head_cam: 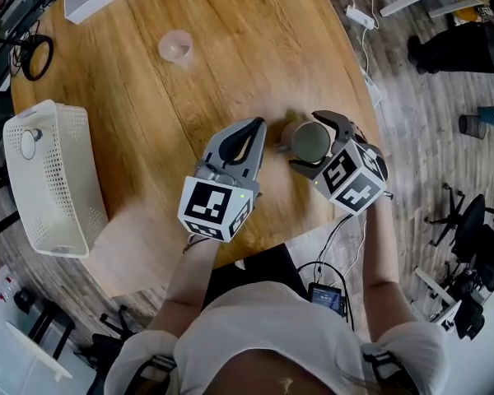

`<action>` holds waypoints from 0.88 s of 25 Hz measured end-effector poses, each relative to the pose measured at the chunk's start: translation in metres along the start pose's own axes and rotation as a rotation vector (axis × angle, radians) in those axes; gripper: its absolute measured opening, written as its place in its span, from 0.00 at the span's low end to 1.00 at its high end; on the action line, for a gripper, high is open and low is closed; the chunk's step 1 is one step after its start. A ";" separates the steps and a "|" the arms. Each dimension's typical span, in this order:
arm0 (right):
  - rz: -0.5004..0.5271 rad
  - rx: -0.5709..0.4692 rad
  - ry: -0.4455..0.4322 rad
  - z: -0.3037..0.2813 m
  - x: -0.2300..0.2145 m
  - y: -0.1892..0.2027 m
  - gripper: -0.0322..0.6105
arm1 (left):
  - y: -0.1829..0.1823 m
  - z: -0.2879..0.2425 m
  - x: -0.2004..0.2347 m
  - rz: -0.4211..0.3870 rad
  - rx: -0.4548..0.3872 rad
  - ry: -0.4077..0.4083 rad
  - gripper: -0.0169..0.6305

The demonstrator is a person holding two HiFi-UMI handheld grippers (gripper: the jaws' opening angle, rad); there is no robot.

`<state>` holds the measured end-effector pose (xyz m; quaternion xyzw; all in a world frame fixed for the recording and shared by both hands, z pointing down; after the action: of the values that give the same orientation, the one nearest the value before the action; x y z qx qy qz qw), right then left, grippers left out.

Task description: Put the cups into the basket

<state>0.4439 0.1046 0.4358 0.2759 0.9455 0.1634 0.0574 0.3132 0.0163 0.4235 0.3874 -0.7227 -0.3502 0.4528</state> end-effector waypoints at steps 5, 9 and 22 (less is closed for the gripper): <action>0.069 0.118 -0.053 -0.013 0.003 0.002 0.70 | 0.002 -0.006 0.004 0.022 -0.004 0.008 0.04; 0.088 0.142 -0.051 -0.017 0.001 0.000 0.70 | 0.004 -0.007 0.006 0.029 -0.002 0.009 0.04; 0.005 0.130 -0.023 -0.014 0.000 -0.001 0.70 | 0.004 0.013 0.012 0.009 -0.003 -0.037 0.04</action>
<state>0.4411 0.0999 0.4492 0.2831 0.9527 0.0987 0.0501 0.2971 0.0094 0.4270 0.3768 -0.7324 -0.3562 0.4414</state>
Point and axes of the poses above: the fingertips, and each gripper's own axes: z backward along the fingers, x to its left, y out of its underside, the point moved 8 cm from there along z, backward along the fingers, and after that the axes turned 5 degrees about x, right-handed, at the moved point
